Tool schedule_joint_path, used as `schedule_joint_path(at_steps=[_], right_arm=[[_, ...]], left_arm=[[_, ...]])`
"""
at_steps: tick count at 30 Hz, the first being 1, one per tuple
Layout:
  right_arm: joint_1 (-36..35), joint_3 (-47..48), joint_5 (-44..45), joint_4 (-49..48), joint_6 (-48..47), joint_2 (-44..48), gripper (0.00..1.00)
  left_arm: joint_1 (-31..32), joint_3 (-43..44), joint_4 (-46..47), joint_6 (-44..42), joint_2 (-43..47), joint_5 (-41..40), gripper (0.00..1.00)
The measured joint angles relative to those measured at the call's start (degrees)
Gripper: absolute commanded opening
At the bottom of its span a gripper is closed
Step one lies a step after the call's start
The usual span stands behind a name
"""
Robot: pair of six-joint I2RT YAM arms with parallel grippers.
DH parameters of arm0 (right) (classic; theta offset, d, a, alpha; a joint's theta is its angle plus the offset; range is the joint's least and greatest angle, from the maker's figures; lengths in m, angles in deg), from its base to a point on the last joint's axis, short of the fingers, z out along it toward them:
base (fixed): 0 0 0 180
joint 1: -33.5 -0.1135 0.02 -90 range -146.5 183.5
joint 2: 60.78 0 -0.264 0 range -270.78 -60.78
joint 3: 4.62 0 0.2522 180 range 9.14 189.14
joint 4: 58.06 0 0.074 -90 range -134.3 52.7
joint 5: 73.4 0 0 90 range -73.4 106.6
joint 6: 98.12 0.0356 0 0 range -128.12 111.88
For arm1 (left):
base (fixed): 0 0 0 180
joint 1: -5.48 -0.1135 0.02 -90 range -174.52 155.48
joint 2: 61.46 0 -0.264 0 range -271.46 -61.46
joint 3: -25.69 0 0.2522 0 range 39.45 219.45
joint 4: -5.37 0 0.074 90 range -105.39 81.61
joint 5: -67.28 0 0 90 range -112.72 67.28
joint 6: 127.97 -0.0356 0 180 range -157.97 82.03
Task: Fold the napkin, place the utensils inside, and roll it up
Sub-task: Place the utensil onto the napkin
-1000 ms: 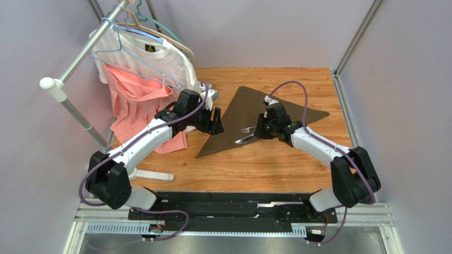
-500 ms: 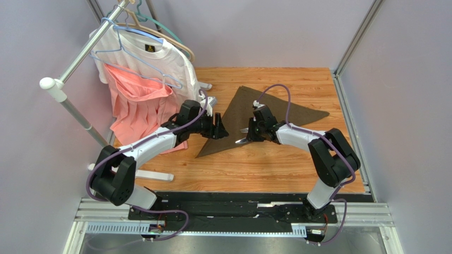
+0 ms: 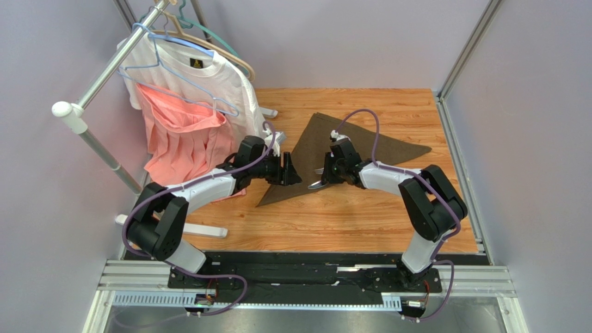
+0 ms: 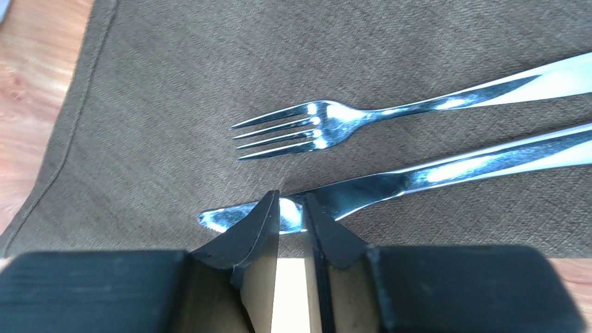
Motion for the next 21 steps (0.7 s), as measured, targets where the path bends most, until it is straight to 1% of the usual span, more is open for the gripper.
schedule_joint_path(at_steps=[13, 21], right_arm=[[1.4, 0.1, 3.8, -0.4, 0.2, -0.4, 0.23], [2.5, 0.1, 5.2, -0.4, 0.7, -0.4, 0.23]], left_arm=[[0.0, -1.2, 2.0, 0.5, -0.2, 0.9, 0.62], [0.0, -4.0, 4.7, 1.0, -1.8, 1.8, 0.61]])
